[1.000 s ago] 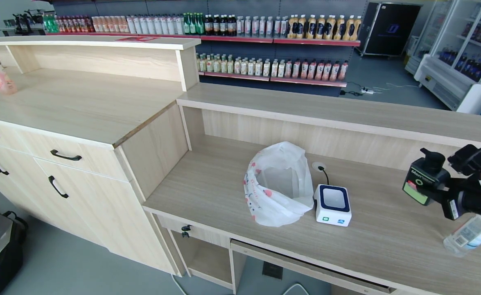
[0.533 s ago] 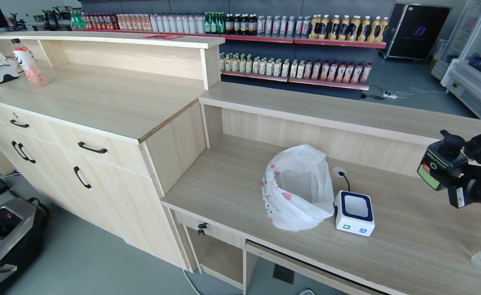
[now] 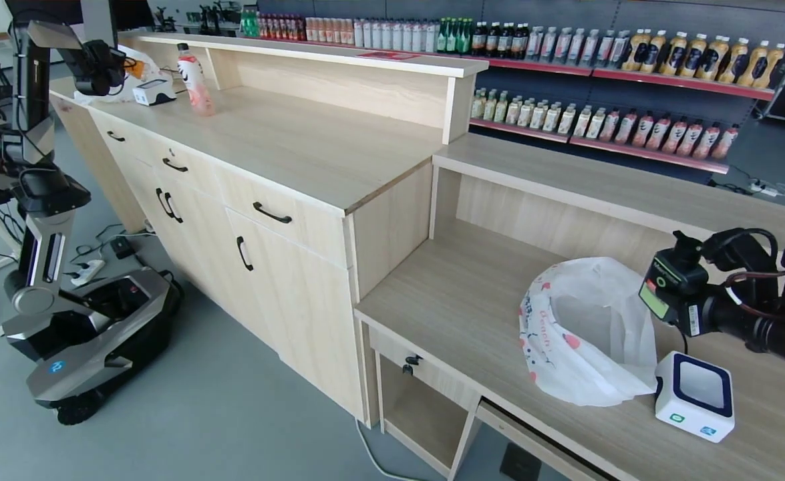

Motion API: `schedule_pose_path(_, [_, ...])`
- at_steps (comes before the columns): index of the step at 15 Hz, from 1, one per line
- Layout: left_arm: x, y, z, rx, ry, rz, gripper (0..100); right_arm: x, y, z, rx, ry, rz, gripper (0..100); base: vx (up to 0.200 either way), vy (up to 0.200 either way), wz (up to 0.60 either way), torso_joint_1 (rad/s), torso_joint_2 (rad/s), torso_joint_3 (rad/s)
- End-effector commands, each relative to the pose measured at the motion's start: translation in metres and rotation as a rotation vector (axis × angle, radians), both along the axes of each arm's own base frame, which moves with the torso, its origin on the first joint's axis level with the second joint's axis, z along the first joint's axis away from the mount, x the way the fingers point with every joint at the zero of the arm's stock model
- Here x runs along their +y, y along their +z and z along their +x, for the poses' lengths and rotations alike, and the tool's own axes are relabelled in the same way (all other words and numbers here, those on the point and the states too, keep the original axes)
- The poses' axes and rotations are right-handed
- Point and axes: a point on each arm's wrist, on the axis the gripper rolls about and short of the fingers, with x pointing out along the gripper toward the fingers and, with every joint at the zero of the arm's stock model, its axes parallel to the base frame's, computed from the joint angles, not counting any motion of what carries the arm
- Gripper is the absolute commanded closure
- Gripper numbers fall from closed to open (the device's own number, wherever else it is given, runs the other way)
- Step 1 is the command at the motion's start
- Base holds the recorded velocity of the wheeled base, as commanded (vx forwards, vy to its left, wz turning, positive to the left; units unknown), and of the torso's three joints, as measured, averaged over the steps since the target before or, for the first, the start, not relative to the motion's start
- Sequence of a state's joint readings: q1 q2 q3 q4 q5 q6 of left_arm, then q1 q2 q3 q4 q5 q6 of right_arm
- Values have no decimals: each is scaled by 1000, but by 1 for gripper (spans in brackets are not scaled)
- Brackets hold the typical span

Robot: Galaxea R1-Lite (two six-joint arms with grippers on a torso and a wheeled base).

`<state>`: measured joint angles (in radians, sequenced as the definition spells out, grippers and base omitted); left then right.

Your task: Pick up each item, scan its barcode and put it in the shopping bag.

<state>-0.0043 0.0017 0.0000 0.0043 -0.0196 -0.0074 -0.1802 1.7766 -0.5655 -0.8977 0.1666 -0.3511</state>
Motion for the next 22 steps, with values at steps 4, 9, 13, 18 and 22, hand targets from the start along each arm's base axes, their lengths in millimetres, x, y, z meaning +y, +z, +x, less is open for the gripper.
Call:
schedule_pose_path(4, [0, 0, 0, 0, -1, 0, 0, -12, -67, 31, 133, -37, 80, 100, 0, 0, 0, 0, 0, 0])
schedule_pose_path(9, [0, 0, 0, 0, -1, 0, 0, 3, -91, 56, 129, 64, 133, 100, 0, 0, 0, 0, 0, 0])
schedule_pose_path(13, [0, 0, 0, 0, -1, 0, 0, 15, -108, 75, 115, 132, 142, 100, 0, 0, 0, 0, 0, 0])
schedule_pose_path(18, [0, 0, 0, 0, -1, 0, 0, 16, -111, 91, 73, 128, 171, 100, 0, 0, 0, 0, 0, 0])
schedule_pose_path(22, [0, 0, 0, 0, -1, 0, 0, 17, -125, 80, 133, 126, 178, 100, 0, 0, 0, 0, 0, 0])
